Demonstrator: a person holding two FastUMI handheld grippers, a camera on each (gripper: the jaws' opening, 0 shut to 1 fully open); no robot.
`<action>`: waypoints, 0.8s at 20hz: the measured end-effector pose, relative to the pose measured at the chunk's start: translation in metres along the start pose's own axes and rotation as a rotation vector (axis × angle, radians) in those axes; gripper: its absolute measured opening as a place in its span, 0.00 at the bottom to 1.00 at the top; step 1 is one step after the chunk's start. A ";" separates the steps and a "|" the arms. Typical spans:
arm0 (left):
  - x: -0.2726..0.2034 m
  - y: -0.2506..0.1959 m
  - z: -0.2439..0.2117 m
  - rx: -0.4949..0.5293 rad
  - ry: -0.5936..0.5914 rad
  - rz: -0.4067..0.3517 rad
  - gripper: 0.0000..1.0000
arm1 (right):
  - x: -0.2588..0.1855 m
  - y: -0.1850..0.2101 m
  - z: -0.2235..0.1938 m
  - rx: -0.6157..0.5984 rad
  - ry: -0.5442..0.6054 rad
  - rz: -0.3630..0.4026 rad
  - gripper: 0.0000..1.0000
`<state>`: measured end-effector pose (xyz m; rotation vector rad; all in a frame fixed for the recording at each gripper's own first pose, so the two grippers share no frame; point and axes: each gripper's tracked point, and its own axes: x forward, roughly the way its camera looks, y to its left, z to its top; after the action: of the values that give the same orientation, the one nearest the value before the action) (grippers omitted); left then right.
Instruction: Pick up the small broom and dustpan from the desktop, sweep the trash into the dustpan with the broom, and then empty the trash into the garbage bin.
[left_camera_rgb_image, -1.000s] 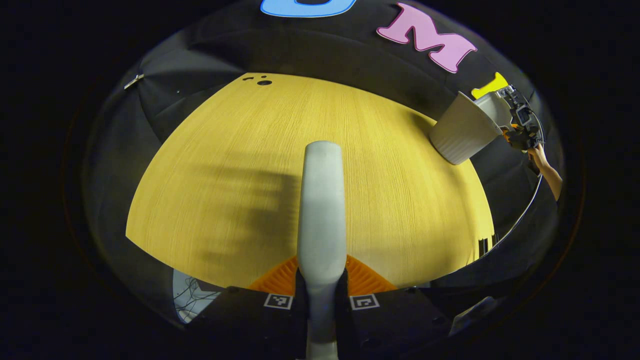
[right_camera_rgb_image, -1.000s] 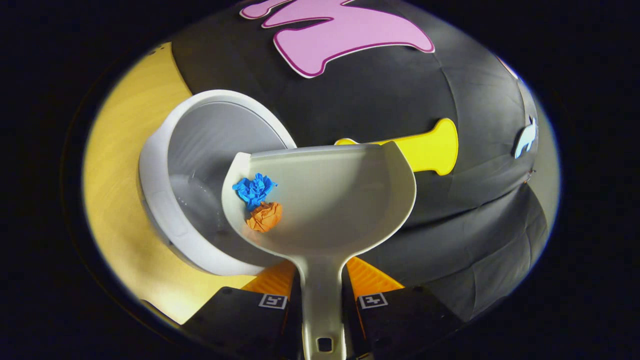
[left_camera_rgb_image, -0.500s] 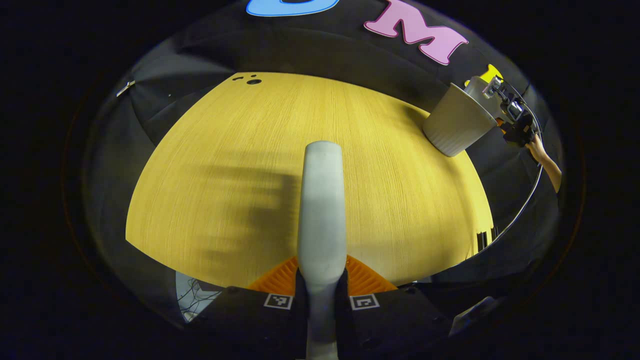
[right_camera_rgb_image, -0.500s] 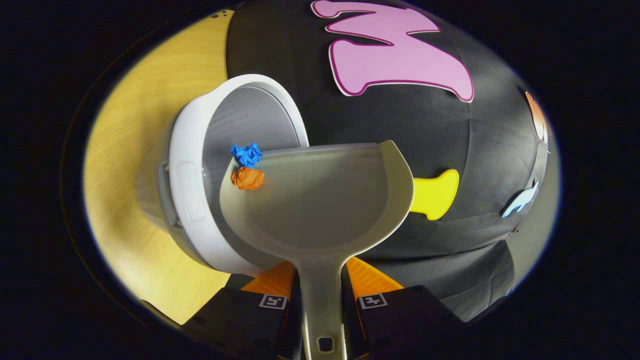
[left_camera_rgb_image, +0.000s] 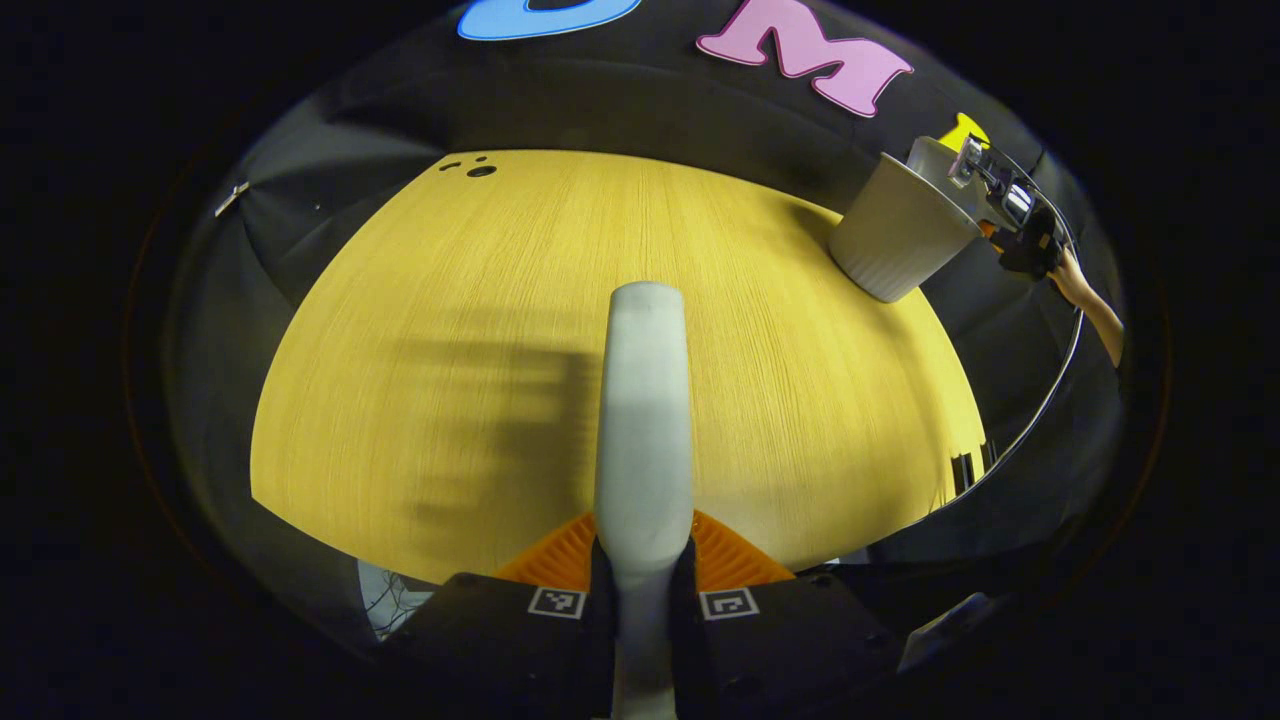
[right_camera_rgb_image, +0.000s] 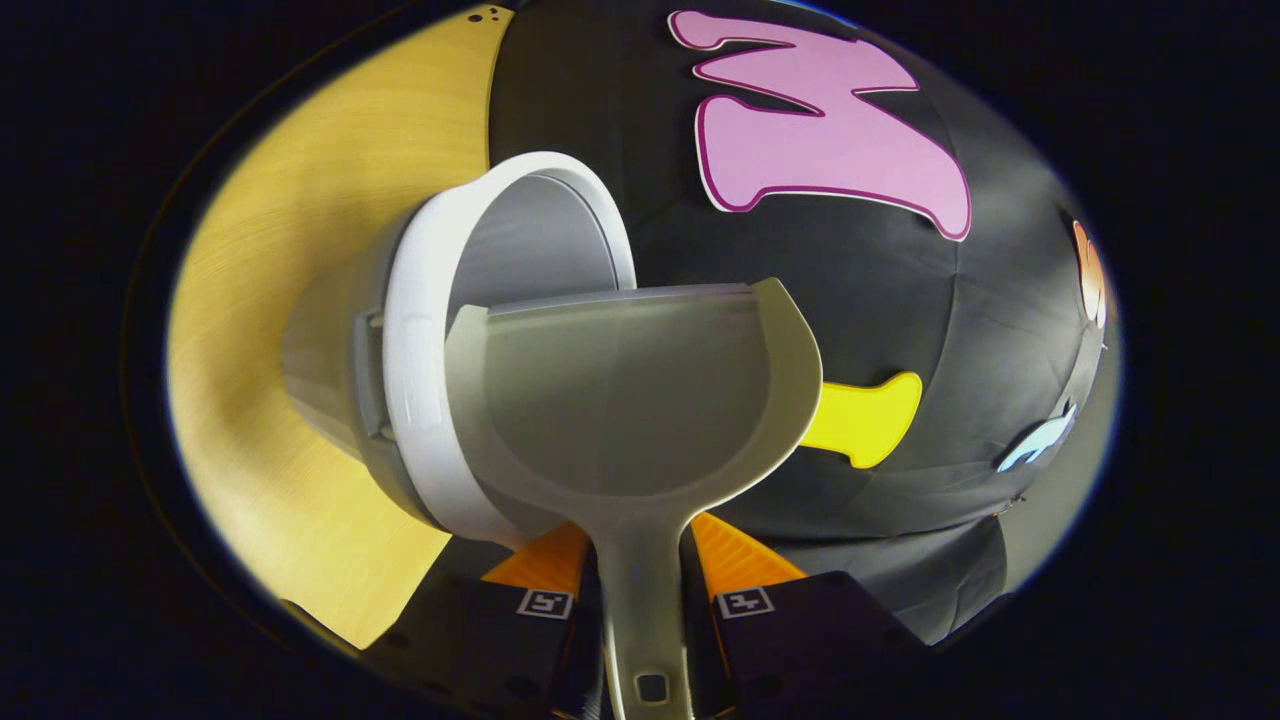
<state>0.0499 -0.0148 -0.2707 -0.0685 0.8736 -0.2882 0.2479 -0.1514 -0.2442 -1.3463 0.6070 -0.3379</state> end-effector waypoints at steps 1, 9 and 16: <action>0.000 -0.001 0.000 0.002 -0.004 0.001 0.29 | 0.000 0.001 -0.003 0.053 0.020 0.031 0.37; -0.015 0.012 0.031 -0.009 -0.071 0.025 0.27 | -0.033 -0.037 -0.004 0.535 0.054 0.121 0.37; -0.032 0.046 0.046 0.001 -0.145 0.094 0.27 | -0.050 -0.071 0.014 0.869 -0.004 0.188 0.37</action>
<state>0.0760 0.0351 -0.2254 -0.0468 0.7304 -0.1928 0.2241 -0.1274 -0.1630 -0.4533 0.4884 -0.3836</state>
